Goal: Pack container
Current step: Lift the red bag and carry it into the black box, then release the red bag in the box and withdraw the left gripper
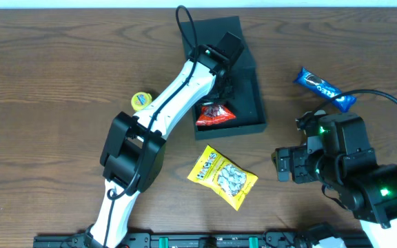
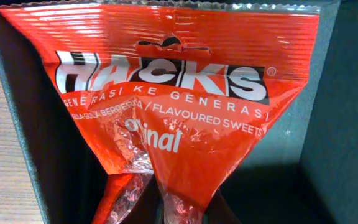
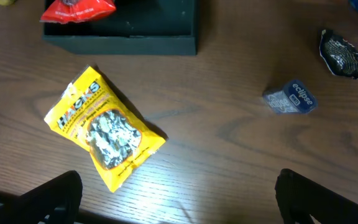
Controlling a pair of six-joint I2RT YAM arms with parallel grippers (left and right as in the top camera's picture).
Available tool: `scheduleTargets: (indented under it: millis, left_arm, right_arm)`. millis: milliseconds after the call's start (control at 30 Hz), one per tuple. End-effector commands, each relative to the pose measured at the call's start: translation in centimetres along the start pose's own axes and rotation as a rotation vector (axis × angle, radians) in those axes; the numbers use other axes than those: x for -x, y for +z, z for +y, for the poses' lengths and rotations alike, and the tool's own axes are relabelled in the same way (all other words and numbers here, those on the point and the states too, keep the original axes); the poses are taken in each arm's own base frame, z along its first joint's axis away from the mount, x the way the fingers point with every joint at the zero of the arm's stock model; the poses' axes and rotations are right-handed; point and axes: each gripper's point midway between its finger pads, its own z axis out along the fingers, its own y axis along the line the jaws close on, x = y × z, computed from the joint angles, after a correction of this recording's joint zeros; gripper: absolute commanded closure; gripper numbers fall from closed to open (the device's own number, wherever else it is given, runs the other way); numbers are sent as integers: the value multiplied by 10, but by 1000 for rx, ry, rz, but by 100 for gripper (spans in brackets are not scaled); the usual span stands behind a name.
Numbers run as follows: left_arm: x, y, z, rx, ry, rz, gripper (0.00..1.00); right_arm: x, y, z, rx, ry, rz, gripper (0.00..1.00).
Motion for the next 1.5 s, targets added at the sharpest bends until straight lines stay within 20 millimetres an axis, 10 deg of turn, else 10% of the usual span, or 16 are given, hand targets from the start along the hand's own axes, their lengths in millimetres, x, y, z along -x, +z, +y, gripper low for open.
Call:
scheduleTargets:
  millis: [0, 567, 767, 933, 1133, 1200, 1467]
  left_arm:
    - [9, 0, 5, 31, -12, -33, 94]
    - [17, -1, 19, 109, -26, -88, 94]
    - [15, -2, 22, 125, -27, -80, 60]
    - [18, -15, 20, 107, -39, -105, 51]
    - [26, -71, 20, 84, -41, -203, 32]
    - [26, -107, 25, 76, -29, -263, 4]
    - [-19, -245, 72, 37, 31, -421, 2]
  right_arm:
    - [1, -1, 0, -8, -16, -6, 1]
    - [1, -1, 0, -8, -16, -6, 1]
    - [1, -1, 0, -8, -16, -6, 1]
    - [1, -1, 0, -8, -16, -6, 1]
    - [1, -1, 0, -6, -17, -4, 1]
    - [-1, -1, 5, 24, -41, 5, 1]
    - [-8, 0, 31, 102, -189, 22, 1]
